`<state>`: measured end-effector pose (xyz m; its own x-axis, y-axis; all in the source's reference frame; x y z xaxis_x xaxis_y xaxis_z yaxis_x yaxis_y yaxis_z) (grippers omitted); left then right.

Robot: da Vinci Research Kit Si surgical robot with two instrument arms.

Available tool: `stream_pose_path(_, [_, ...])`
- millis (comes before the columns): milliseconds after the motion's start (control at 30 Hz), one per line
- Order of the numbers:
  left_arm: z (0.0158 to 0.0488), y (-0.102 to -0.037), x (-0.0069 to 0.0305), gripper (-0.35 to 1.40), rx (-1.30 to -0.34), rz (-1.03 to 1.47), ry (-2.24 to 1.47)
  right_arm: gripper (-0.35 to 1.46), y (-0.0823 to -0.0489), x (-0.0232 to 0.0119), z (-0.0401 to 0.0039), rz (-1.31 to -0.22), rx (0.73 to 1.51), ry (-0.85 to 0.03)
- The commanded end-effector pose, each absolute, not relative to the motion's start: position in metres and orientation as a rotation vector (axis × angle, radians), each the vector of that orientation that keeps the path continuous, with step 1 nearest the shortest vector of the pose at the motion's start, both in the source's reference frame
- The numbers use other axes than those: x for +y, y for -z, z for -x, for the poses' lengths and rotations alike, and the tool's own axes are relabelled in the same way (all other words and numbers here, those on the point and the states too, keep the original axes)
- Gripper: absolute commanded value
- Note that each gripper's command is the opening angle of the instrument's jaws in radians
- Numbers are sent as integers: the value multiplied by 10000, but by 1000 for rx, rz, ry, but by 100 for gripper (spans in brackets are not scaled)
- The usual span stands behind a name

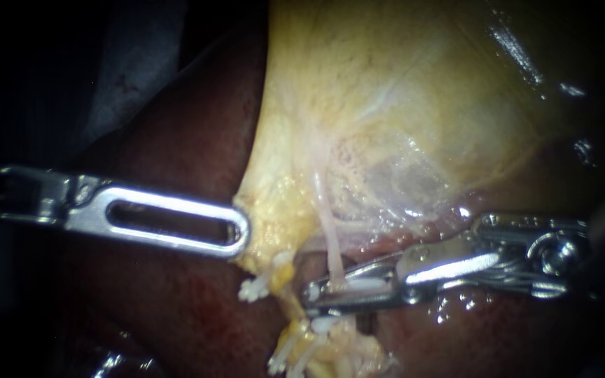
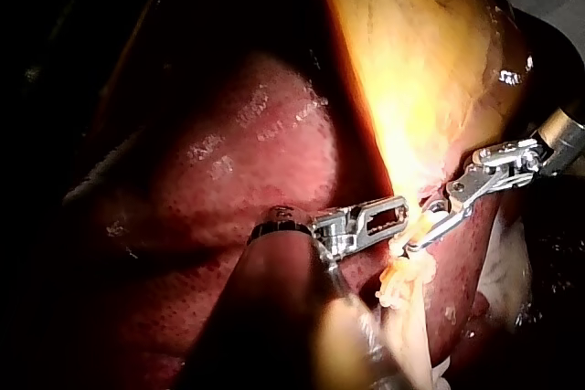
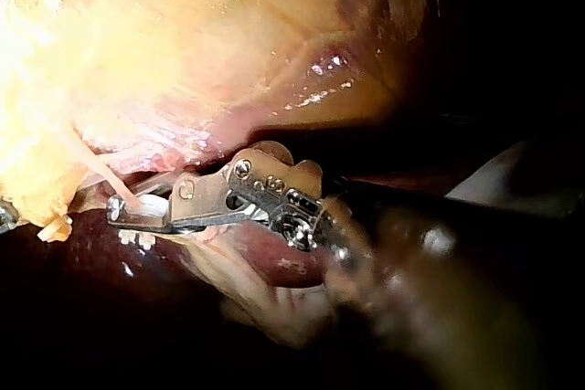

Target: Going back second clip right tube

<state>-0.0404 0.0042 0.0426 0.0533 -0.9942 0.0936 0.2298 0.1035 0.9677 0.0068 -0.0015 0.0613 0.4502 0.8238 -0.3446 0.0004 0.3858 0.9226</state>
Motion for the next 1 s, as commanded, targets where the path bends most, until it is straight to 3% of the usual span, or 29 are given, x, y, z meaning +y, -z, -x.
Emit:
stream_pose_path(33, [404,-426,42,-35,-1051,-984,1209,13,-611,-15,-68,-1048,978,-649])
stream_pose_path(133, [404,-426,42,-35,-1051,-984,1209,37,-610,-15,-69,-1003,1028,-593])
stream_pose_path(267, [404,-426,42,-35,-1051,-984,1209,46,-607,-12,-69,-971,1085,-568])
stream_pose_path(600, [404,-426,42,-35,-1051,-984,1209,49,-599,-4,-62,-915,1125,-509])
stream_pose_path(1000, [405,-427,42,-35,-1051,-984,1209,53,-611,-19,-82,-900,1126,-506])
